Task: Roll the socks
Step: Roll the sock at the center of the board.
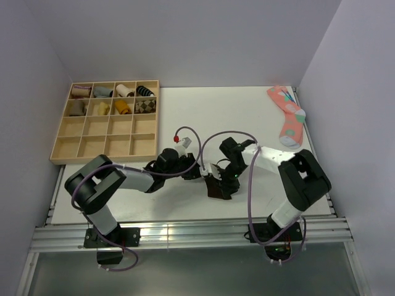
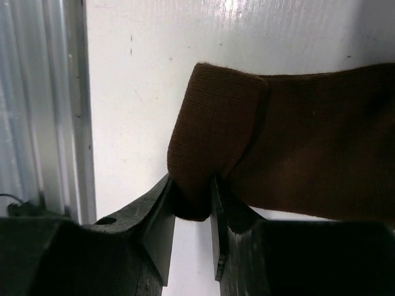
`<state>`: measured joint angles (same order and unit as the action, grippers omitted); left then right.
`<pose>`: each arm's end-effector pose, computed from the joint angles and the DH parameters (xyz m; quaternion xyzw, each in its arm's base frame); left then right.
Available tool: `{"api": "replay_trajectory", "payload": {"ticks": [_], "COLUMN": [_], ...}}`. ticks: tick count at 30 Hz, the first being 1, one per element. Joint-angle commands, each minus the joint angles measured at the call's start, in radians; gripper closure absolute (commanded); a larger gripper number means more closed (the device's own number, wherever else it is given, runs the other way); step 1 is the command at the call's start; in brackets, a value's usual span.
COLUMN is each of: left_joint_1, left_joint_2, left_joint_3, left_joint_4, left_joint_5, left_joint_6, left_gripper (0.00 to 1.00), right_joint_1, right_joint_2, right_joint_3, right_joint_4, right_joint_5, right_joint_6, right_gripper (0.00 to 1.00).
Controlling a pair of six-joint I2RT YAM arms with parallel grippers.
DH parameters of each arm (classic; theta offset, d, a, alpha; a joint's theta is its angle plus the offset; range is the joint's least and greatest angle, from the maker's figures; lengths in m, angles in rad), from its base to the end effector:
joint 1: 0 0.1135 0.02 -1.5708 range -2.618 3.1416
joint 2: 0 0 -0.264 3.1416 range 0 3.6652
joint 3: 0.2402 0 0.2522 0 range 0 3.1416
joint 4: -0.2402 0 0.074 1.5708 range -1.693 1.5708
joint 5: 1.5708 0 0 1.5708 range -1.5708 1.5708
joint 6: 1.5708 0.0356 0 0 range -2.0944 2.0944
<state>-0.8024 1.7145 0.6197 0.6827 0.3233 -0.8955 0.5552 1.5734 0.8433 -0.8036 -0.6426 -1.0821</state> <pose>0.2157 -0.2395 0.1414 0.0496 0.8291 -0.4946 0.2559 0.1987 0.1483 0.1564 -0.6967 0.6439 0.3003 0.0992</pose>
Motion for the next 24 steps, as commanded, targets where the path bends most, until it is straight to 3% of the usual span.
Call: {"api": "replay_trajectory", "payload": {"ticks": [1, 4, 8, 13, 18, 24], "left_joint_1": [-0.009, -0.037, -0.151, -0.250, -0.354, -0.457], "left_joint_2": [-0.087, -0.141, -0.207, -0.242, -0.219, -0.123], "left_joint_3": [-0.067, -0.136, -0.210, -0.218, -0.189, -0.121], "left_joint_4": [0.113, 0.164, 0.222, 0.233, 0.198, 0.158], "left_joint_5": [-0.131, -0.209, -0.319, -0.450, -0.567, -0.613], "left_joint_6": [0.101, 0.180, 0.309, 0.421, 0.545, 0.664], "left_gripper": [0.81, 0.80, 0.79, 0.73, 0.69, 0.68], "right_joint_1": [-0.018, -0.037, -0.058, -0.078, -0.095, -0.106], "right_joint_2": [0.080, 0.154, 0.262, 0.364, 0.459, 0.551], "right_joint_3": [0.055, 0.126, 0.235, 0.326, 0.416, 0.487], "right_joint_4": [-0.164, -0.245, -0.354, -0.472, -0.543, -0.621], "right_joint_5": [0.000, -0.025, -0.049, -0.066, -0.066, -0.069], "right_joint_6": [-0.039, -0.059, -0.082, -0.099, -0.102, -0.104], "right_gripper": [0.73, 0.73, 0.74, 0.74, 0.73, 0.73]}}
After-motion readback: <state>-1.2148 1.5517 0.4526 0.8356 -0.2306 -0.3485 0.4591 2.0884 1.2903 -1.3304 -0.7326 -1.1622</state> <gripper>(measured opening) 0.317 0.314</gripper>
